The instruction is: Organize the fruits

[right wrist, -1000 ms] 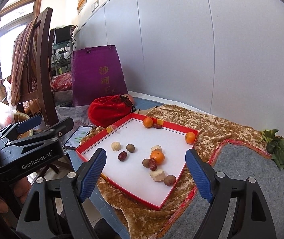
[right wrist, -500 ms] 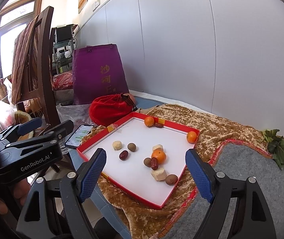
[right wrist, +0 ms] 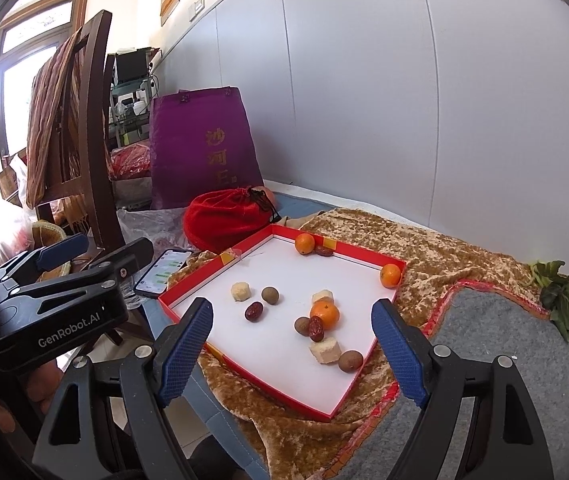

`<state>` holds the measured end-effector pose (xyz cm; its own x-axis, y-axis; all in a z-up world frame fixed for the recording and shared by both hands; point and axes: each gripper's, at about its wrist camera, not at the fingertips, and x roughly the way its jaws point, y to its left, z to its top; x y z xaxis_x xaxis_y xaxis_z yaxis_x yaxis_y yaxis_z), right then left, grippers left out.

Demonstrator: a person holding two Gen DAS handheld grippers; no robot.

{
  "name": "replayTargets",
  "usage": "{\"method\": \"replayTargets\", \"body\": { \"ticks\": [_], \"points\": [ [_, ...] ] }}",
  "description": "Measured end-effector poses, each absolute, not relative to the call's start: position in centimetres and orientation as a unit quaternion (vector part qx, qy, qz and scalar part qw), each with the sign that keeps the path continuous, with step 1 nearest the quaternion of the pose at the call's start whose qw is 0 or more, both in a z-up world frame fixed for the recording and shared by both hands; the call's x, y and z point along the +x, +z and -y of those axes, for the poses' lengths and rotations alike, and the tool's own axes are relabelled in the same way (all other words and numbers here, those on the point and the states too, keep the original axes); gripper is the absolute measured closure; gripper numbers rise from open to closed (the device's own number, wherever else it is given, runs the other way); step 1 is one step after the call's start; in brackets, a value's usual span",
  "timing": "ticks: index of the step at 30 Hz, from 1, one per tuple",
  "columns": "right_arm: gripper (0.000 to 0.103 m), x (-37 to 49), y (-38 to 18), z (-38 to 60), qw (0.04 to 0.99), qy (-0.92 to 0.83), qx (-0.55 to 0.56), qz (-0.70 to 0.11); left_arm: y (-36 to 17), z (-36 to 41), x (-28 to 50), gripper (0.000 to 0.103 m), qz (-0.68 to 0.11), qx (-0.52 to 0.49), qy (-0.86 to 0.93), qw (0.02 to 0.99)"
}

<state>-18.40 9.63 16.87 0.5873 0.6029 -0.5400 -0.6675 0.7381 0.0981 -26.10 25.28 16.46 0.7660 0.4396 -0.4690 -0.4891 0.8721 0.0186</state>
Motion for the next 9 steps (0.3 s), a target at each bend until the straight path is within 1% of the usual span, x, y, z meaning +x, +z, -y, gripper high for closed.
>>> {"method": "replayTargets", "body": {
  "ticks": [9],
  "points": [
    [0.02,-18.09,16.81,-9.47,0.888,0.356,-0.049,-0.286,16.55,-24.32,-25.39,0.015,-0.237,-0.053,0.239,0.94]
  ]
}}
